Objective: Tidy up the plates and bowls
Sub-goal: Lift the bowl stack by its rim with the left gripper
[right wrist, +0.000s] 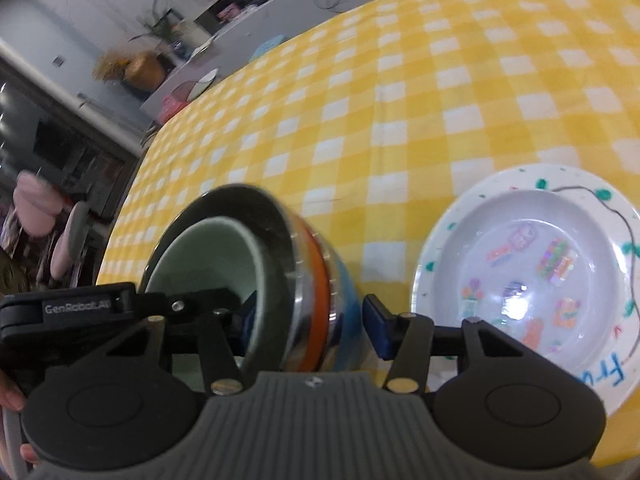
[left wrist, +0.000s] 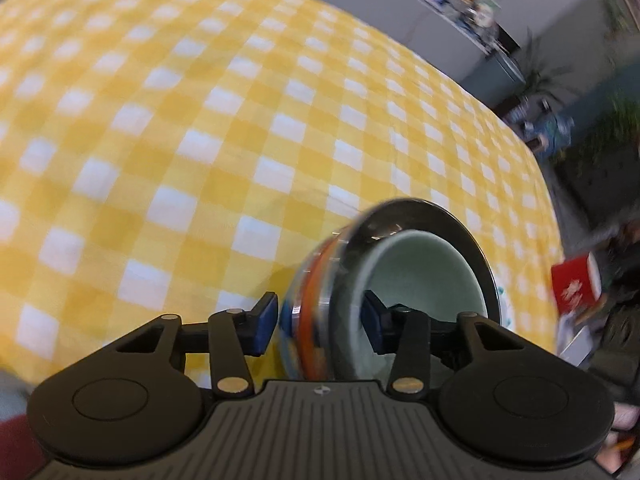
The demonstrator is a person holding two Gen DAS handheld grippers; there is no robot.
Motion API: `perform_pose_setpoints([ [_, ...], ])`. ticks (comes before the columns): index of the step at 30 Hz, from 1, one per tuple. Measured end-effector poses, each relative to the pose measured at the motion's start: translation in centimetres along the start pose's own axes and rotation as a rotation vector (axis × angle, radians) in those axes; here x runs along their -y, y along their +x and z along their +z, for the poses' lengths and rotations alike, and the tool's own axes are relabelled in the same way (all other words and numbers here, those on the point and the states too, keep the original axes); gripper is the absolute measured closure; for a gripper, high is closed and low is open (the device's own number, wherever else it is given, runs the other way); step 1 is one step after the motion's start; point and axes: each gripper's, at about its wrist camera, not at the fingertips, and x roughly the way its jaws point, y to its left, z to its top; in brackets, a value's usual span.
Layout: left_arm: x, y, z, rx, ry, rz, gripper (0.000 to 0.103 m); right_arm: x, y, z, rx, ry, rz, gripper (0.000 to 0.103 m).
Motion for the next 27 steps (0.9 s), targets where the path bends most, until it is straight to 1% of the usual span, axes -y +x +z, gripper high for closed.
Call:
perform_pose_setpoints([
  [1, 0.3, -0.1, -0.1, 0.006, 0.008, 0.013, 0.051, 0.0, -0.1, 0.0, -0.002, 0.002, 0.0, 0.05],
  [3, 0.1, -0.2, -0.2, 0.005, -0.002, 0.012, 0.052, 0.3, -0.2, 0.1, -0.006, 0.029, 0.001, 0.053],
  [5, -0.6, -0.3, -0.1, -0.016, -0.038, -0.012, 0.054, 0.5, -0.3, 0.2, -0.012, 0.061, 0.005, 0.055],
  [6, -1.2, -0.3, -0.1, -0.033, -0.072, -0.034, 0.054, 0.7, -0.3, 0.2, -0.009, 0.083, 0.008, 0.055],
  [8, -2.5, 0.1, -0.2, -0.073, -0.136, -0.079, 0.048, 0.9, -0.5, -0.1, -0.018, 0.109, 0.007, 0.055],
  [9, -2.7, 0.4, -0.3, -0.089, -0.143, -0.084, 0.039, 0.8, -0.6, -0.2, -0.031, 0.096, 0.007, 0.054],
  [10, -2.6, 0.7, -0.3, -0.099, -0.138, -0.075, 0.03, 0.7, -0.6, -0.3, -0.06, 0.079, 0.015, 0.05],
  [11, -2.3, 0.8, -0.4, -0.102, -0.12, -0.072, 0.03, 0.7, -0.5, -0.4, -0.086, 0.084, 0.025, 0.048],
  [13, -1.6, 0.7, -0.4, -0.077, -0.082, -0.059, 0.033, 1.2, -0.3, -0.4, -0.084, 0.124, 0.039, 0.048],
  [14, -1.5, 0.7, -0.5, -0.07, -0.085, -0.063, 0.036, 1.5, -0.1, -0.4, -0.084, 0.137, 0.05, 0.049],
  [15, -1.7, 0.7, -0.5, -0.074, -0.106, -0.085, 0.041, 1.9, -0.1, -0.4, -0.084, 0.145, 0.062, 0.049],
  [17, -2.2, 0.8, -0.6, -0.088, -0.143, -0.104, 0.041, 2.1, -0.1, -0.5, -0.085, 0.138, 0.075, 0.051],
  [21, -2.3, 0.7, -0.6, -0.096, -0.162, -0.11, 0.043, 2.3, -0.5, -0.7, -0.083, 0.139, 0.069, 0.051],
  [22, -2.7, 0.8, -0.6, -0.102, -0.188, -0.127, 0.046, 2.3, -0.5, -0.7, -0.082, 0.142, 0.068, 0.051],
  [24, -3.4, 1.0, -0.5, -0.122, -0.241, -0.163, 0.047, 2.0, -0.7, -0.7, -0.076, 0.123, 0.061, 0.051],
  [25, -3.3, 1.0, -0.6, -0.127, -0.24, -0.167, 0.047, 1.8, -0.8, -0.7, -0.073, 0.119, 0.058, 0.051],
  [27, -2.6, 1.0, -0.6, -0.121, -0.205, -0.157, 0.047, 1.8, -0.9, -0.6, -0.069, 0.125, 0.052, 0.052],
])
